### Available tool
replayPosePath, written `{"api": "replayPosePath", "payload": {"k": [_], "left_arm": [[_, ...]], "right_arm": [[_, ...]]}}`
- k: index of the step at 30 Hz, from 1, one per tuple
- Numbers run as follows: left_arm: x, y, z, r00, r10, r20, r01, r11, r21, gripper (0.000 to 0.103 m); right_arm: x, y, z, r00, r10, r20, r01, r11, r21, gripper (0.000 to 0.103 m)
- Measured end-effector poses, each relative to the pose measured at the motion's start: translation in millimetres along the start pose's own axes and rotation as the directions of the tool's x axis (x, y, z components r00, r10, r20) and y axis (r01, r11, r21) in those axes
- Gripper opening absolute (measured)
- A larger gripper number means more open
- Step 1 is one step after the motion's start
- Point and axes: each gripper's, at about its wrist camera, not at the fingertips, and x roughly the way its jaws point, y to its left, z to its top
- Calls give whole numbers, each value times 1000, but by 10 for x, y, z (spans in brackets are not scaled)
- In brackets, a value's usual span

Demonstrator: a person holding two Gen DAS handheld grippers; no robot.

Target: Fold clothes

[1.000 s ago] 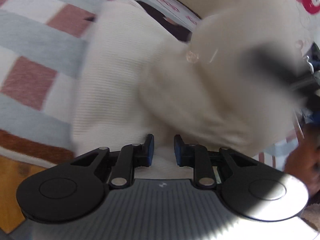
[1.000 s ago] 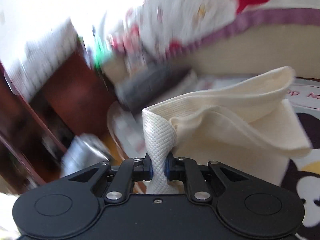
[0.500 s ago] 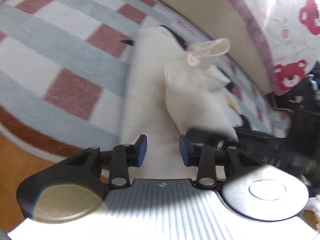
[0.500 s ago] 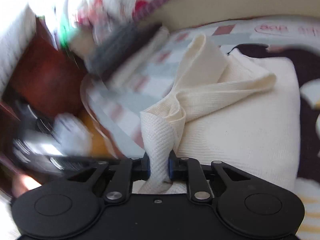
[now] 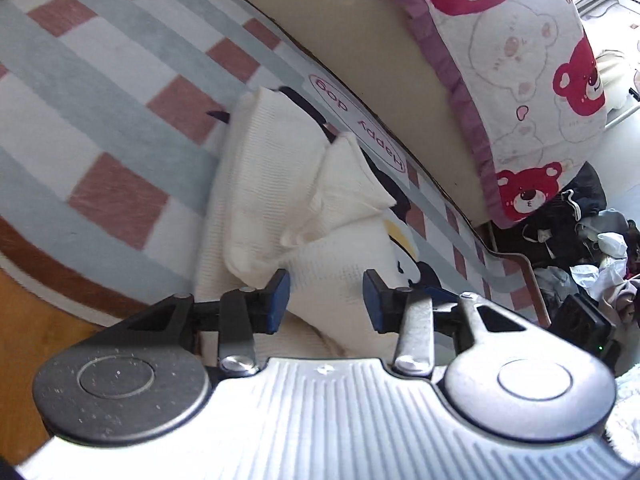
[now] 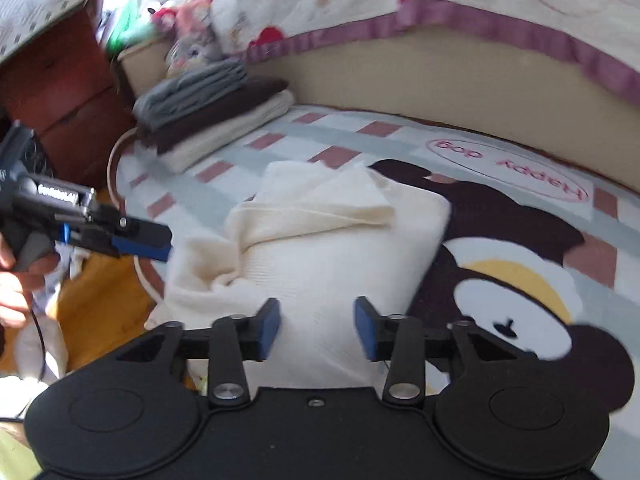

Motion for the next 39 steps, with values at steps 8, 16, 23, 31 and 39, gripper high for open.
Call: {"api": "replayPosePath", "payload": {"k": [8, 16, 23, 31, 39], "left_arm": [[208, -472, -195, 993, 119, -27, -113, 980, 165, 62], [490, -291, -62, 986, 165, -39, -165, 986, 8, 49], [343, -555, -116, 971, 225, 83, -234, 965, 120, 21], [54, -1100, -50, 969, 67, 236, -137, 947, 292, 12], [-71, -761, -317, 975, 94, 201, -142, 961, 237, 12]], "right_arm": [[420, -397, 265, 983, 167, -74, -135, 937, 322, 61], [60, -329, 149, 922, 371, -109, -367, 928, 61, 60], [-235, -56, -356, 969, 180, -168, -228, 913, -338, 60], [29, 349, -494, 999, 38, 14, -26, 876, -482, 62], [-9, 275, -493, 977, -23, 210, 64, 980, -189, 26]]}}
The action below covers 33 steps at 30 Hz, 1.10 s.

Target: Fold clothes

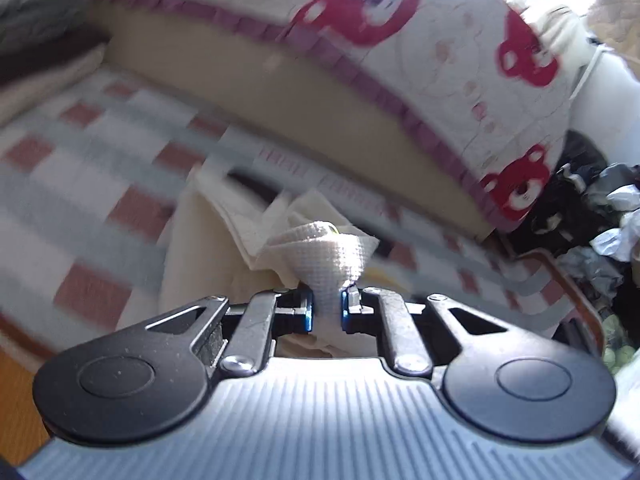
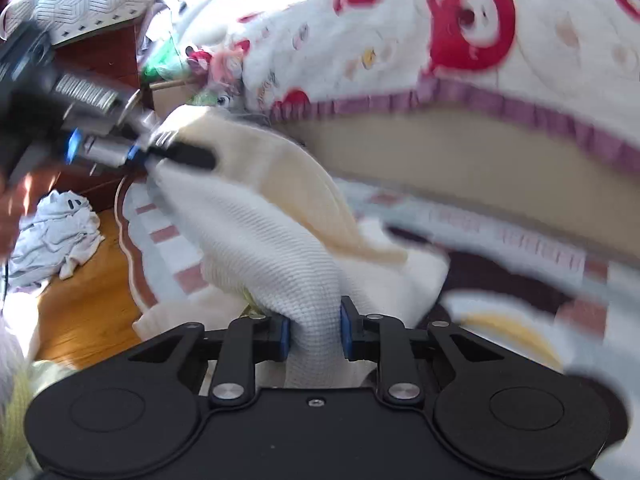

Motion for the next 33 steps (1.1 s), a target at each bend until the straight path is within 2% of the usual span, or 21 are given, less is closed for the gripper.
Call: {"api": "replayPosePath", "payload": {"k": [2, 4, 8, 9, 12, 13, 14, 16, 18, 19, 21, 22, 23, 25, 26, 27, 29, 31, 33], "left_arm": [[114, 196, -233, 991, 103, -85, -103, 995, 4, 12], [185, 277, -374, 974, 175, -146, -171, 984, 39, 13], [139, 159, -351, 960, 241, -144, -221, 965, 138, 23], [122, 150, -320, 955, 255, -151, -234, 962, 144, 28], [59, 247, -257, 938, 284, -198, -271, 958, 89, 30], [38, 281, -250, 927, 307, -214, -298, 952, 76, 30], [15, 311, -246, 910, 347, -226, -337, 938, 81, 30], [-38, 370, -233, 875, 418, -244, -408, 908, 92, 30], [-163, 412, -168, 882, 428, -198, -423, 903, 71, 27], [-221, 414, -104, 895, 411, -172, -410, 911, 42, 27], [-330, 410, 27, 919, 375, -119, -379, 925, -10, 29], [-338, 372, 104, 935, 343, -91, -345, 938, -15, 30], [-299, 316, 181, 946, 315, -71, -316, 949, 5, 31], [-158, 164, 303, 959, 280, -53, -276, 959, 67, 36], [-41, 76, 341, 962, 266, -58, -259, 959, 113, 39], [89, -9, 371, 967, 244, -68, -231, 960, 157, 44], [355, -149, 403, 976, 193, -102, -166, 960, 225, 48], [644, -271, 408, 973, 171, -157, -121, 950, 288, 55], [929, -359, 396, 963, 184, -195, -109, 934, 342, 59]], "right_arm": [[15, 70, -85, 999, 24, -38, -24, 1000, -11, 33], [15, -58, -59, 993, 103, -62, -100, 994, 53, 38], [14, -314, -7, 960, 262, -95, -242, 953, 183, 42], [29, -422, -2, 946, 308, -103, -278, 931, 237, 42], [62, -774, -13, 884, 458, -93, -386, 828, 407, 43], [55, -840, -25, 864, 498, -81, -415, 793, 446, 46], [49, -906, -36, 842, 536, -67, -442, 755, 483, 54], [4, -1019, -39, 797, 604, -3, -502, 665, 553, 57], [-53, -1121, -8, 789, 611, 67, -525, 613, 591, 57], [-63, -1171, 46, 789, 608, 84, -529, 604, 597, 57], [-40, -1269, 228, 793, 604, 80, -527, 613, 589, 57], [-13, -1325, 364, 800, 597, 54, -513, 636, 577, 57], [22, -1394, 530, 821, 571, 4, -470, 672, 573, 58], [130, -1508, 870, 874, 468, -130, -316, 751, 580, 58], [187, -1561, 1038, 891, 409, -198, -232, 783, 577, 58], [245, -1614, 1205, 899, 348, -264, -146, 810, 568, 58], [330, -1670, 1511, 905, 270, -329, -42, 825, 563, 58], [410, -1627, 1792, 906, 271, -325, -44, 825, 564, 60], [481, -1495, 2012, 904, 300, -305, -97, 838, 536, 67]]}}
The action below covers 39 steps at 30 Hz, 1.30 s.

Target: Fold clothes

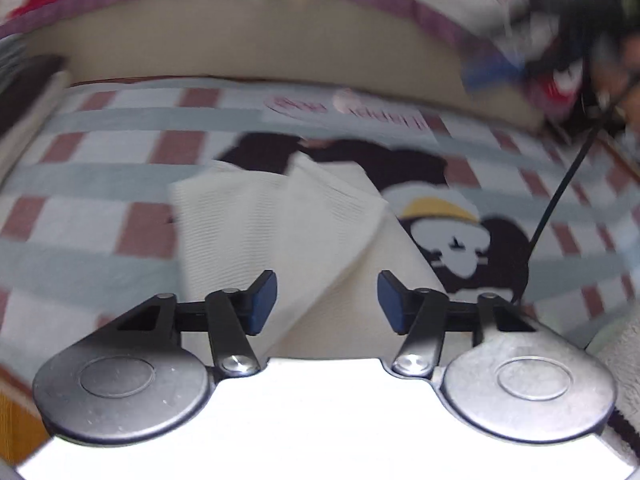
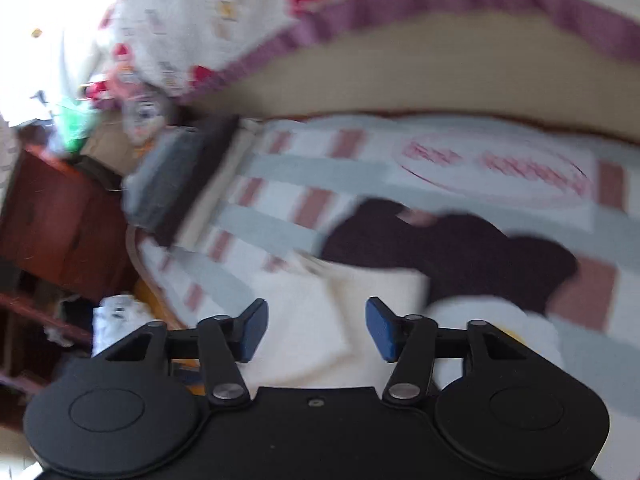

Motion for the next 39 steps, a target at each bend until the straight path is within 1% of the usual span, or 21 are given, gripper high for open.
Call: {"api": "replayPosePath", "payload": {"k": [3, 5, 6, 7, 9, 12, 15, 17, 20, 23, 25, 27, 28, 30, 31, 33, 35, 36, 37, 38, 39], "left_arm": [[277, -42, 57, 997, 71, -6, -70, 997, 13, 78], [420, 52, 79, 994, 108, -21, -108, 994, -2, 78], [471, 100, 74, 992, 122, -36, -123, 992, -9, 72], [478, 143, 65, 988, 150, -39, -151, 989, -14, 55], [429, 273, 77, 964, 266, -13, -266, 963, -47, 34], [274, 623, 78, 909, 416, 2, -408, 893, -188, 29], [143, 1030, 32, 889, 454, -63, -450, 837, -312, 29], [22, 1167, -30, 915, 402, -34, -384, 843, -376, 33], [-67, 1187, -96, 972, 224, 75, -166, 872, -461, 54], [61, 1063, -76, 989, 54, 135, 11, 897, -442, 66], [204, 941, -32, 994, 20, 112, 25, 922, -386, 74], [415, 871, 31, 996, 85, 36, -69, 944, -324, 70], [496, 876, 56, 990, 142, 16, -130, 944, -302, 56], [604, 981, 109, 986, 168, 2, -161, 942, -294, 22], [618, 1013, 143, 984, 175, -12, -171, 937, -305, 22], [631, 990, 227, 963, 269, -14, -263, 927, -266, 22], [614, 964, 293, 925, 380, -2, -372, 905, -208, 21], [567, 1003, 296, 926, 377, 7, -367, 904, -219, 23], [520, 1055, 293, 934, 357, 15, -344, 908, -240, 32], [468, 1167, 261, 968, 251, 22, -233, 923, -308, 39], [423, 1269, 226, 988, 151, 35, -127, 920, -370, 54]], "right_arm": [[72, 191, 30, 1000, -25, -11, 25, 998, -56, 69], [169, 152, -16, 1000, -29, -11, 29, 1000, -11, 69], [225, 112, -45, 1000, -27, -10, 27, 999, 24, 69], [298, 46, -92, 1000, -19, -3, 20, 997, 70, 69], [510, -188, -261, 1000, -29, 4, 27, 977, 213, 69], [663, -465, -370, 998, -51, -24, 56, 947, 315, 69], [736, -583, -299, 992, -128, 1, 122, 947, 295, 69], [843, -713, -323, 991, -131, -19, 130, 937, 325, 69], [978, -903, -478, 995, -77, -57, 93, 905, 414, 69], [1041, -986, -672, 997, -51, -62, 75, 870, 487, 69], [1079, -1004, -727, 998, -37, -57, 61, 860, 507, 69], [1102, -1022, -719, 998, -36, -60, 62, 859, 508, 69], [1114, -1031, -715, 997, -36, -62, 63, 859, 508, 69], [1118, -1067, -719, 997, -40, -66, 68, 857, 510, 69], [1116, -1088, -723, 997, -43, -68, 72, 856, 512, 69], [1097, -1119, -743, 997, -37, -63, 65, 852, 519, 69], [1032, -1120, -793, 999, -2, -35, 21, 841, 540, 69], [1000, -1121, -819, 1000, 15, -21, -1, 835, 550, 69], [967, -1122, -844, 999, 33, -7, -23, 828, 560, 70], [935, -1122, -869, 999, 50, 7, -45, 821, 569, 71], [903, -1123, -895, 998, 66, 22, -67, 814, 577, 71]]}}
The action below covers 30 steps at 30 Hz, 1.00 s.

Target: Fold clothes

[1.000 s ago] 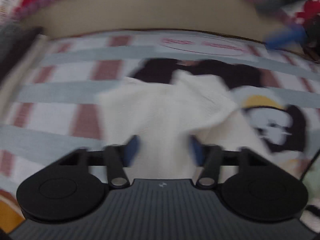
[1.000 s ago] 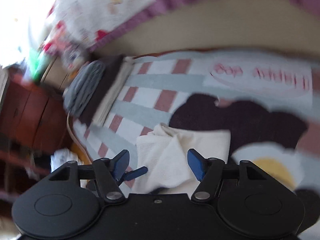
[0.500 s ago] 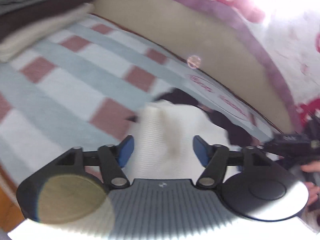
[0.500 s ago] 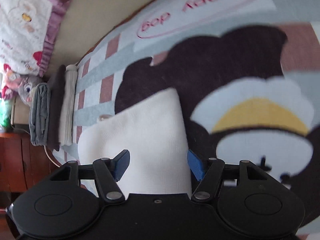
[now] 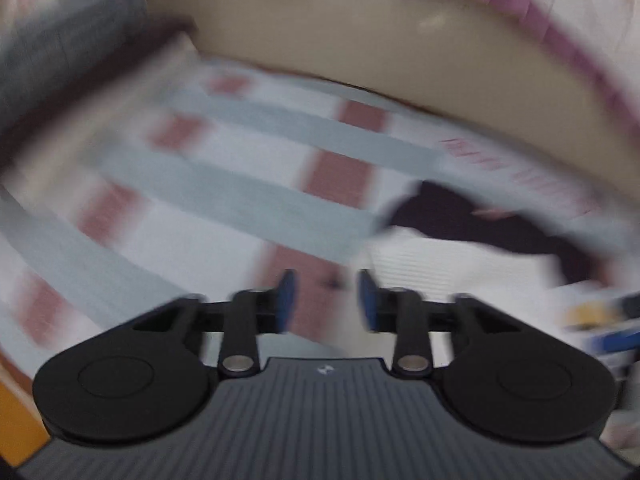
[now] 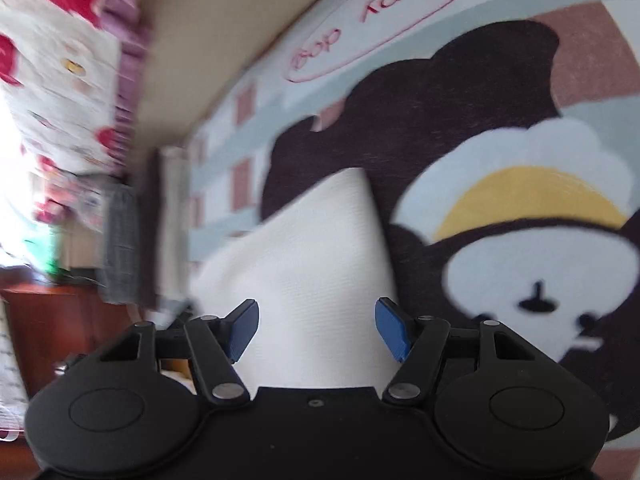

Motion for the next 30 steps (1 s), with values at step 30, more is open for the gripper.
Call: {"api": "replayPosePath", "payload": {"k": [30], "left_arm": [[633, 7, -68, 956, -193, -222, 195, 981, -15, 99]], "right_arm": [[467, 42, 6, 987, -49, -156, 20, 983, -182, 85]]}}
